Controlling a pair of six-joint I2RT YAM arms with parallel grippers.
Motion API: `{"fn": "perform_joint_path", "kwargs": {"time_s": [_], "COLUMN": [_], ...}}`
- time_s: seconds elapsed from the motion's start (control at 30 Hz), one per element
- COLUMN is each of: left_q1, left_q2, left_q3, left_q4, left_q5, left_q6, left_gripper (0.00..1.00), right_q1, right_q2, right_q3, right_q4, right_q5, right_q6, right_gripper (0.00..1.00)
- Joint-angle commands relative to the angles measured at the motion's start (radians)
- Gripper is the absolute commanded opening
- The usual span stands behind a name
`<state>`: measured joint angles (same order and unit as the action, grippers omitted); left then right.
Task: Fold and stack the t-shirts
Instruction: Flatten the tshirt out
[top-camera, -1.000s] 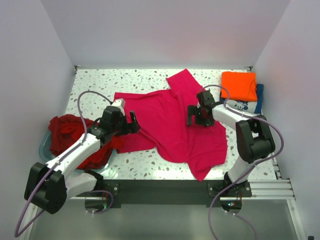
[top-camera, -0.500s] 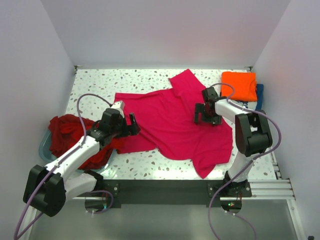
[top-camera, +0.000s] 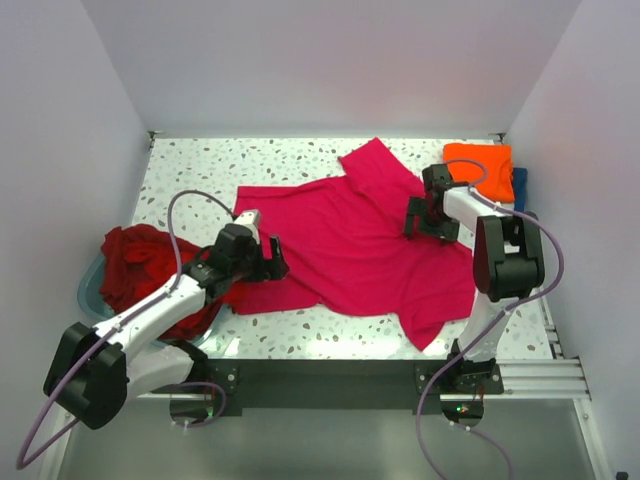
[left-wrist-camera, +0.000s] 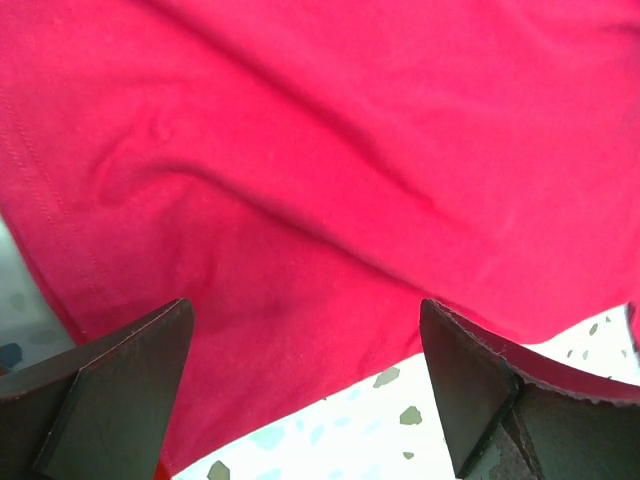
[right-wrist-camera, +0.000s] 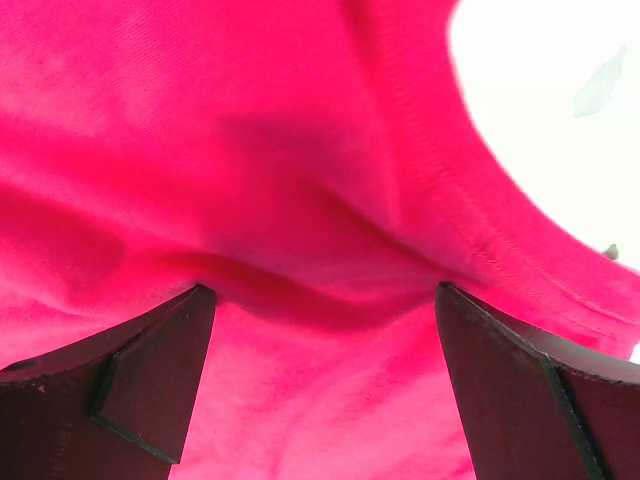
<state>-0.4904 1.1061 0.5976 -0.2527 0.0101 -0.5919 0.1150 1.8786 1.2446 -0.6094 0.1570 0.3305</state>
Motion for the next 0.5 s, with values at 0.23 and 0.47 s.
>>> {"fn": "perform_joint_path", "kwargs": {"time_s": [0.23, 0.47], "left_q1": [-0.071, -0.07], "left_q2": [0.035, 0.008], "left_q3": [-0.015, -0.038], "left_q4": [-0.057, -0.126], "left_q5": [-0.136, -0.213], "left_q6": [-0.049, -0.089], "left_gripper": [1.0, 1.0], "right_q1": [-0.028, 0.04], "right_q2": [-0.076, -0.311], "right_q3": [0.085, 0.023], "right_q4": [-0.009, 0.0], "right_q5": [-0.06, -0.129], "right_q6": [-0.059, -0.022], "right_gripper": [0.92, 0.96]}}
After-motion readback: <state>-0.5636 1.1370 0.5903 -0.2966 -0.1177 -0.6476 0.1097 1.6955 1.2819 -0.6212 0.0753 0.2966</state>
